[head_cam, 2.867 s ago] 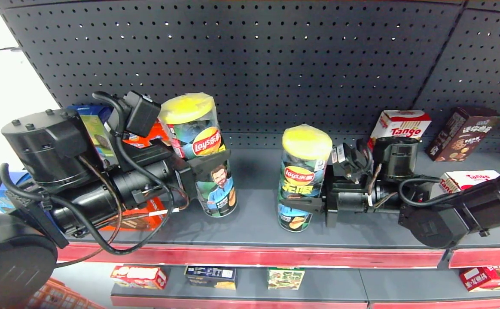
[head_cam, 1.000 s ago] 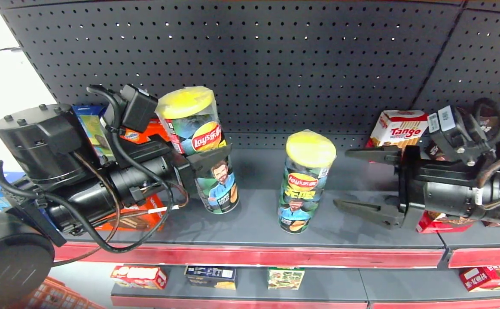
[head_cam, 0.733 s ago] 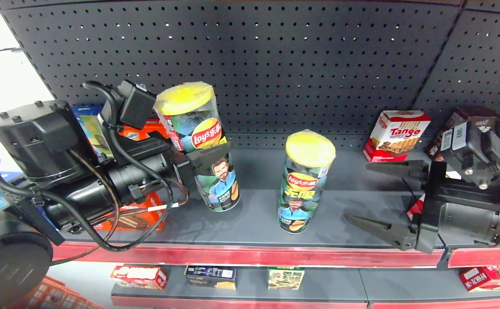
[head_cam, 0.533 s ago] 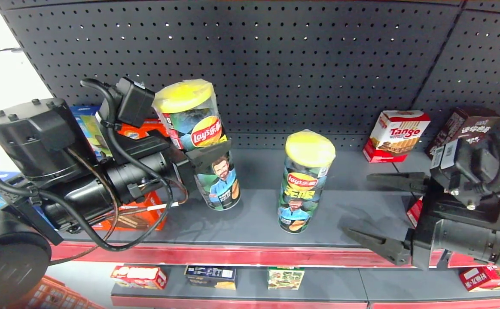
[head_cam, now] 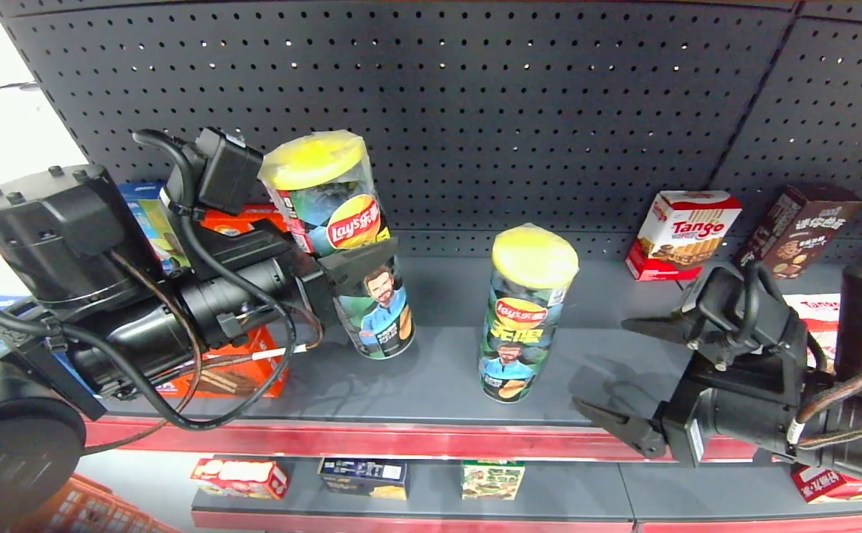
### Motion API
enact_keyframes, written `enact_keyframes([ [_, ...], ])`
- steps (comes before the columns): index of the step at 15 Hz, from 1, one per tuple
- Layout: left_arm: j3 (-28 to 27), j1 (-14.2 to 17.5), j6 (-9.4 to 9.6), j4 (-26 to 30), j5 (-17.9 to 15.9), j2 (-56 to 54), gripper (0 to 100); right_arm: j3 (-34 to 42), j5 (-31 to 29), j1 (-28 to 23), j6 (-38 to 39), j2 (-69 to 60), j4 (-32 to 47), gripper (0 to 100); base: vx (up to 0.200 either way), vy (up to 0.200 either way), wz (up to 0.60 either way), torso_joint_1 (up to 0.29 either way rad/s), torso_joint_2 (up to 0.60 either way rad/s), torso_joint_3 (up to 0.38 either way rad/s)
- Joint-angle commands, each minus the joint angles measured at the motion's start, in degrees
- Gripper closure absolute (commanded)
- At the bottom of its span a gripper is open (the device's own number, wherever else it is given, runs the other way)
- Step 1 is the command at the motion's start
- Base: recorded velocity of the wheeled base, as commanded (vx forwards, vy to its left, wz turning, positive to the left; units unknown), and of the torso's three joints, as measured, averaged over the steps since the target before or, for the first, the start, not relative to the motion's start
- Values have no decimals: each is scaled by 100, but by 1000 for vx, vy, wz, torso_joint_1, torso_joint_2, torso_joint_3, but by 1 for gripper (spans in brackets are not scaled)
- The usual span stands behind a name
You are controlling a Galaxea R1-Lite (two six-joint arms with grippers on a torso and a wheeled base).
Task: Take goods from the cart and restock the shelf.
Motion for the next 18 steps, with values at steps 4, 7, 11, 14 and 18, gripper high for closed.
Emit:
enact_keyframes([
  [4,0,9,-1,-5,8,-2,100,-539,-31,-225,-10,695,-25,0,0,0,0,0,0,0],
  [7,0,9,-1,-5,8,-2,100,-724,-31,-305,-10,932,-34,0,0,0,0,0,0,0],
  [11,9,9,-1,-13,8,7,100,-908,-31,-340,-10,1143,-95,0,0,0,0,0,0,0],
  [14,17,9,-1,-13,8,7,100,-943,-31,-357,-10,1231,-165,0,0,0,0,0,0,0],
  [18,44,0,-1,-13,8,-2,100,-935,-22,-410,-19,1187,-165,0,0,0,0,0,0,0],
])
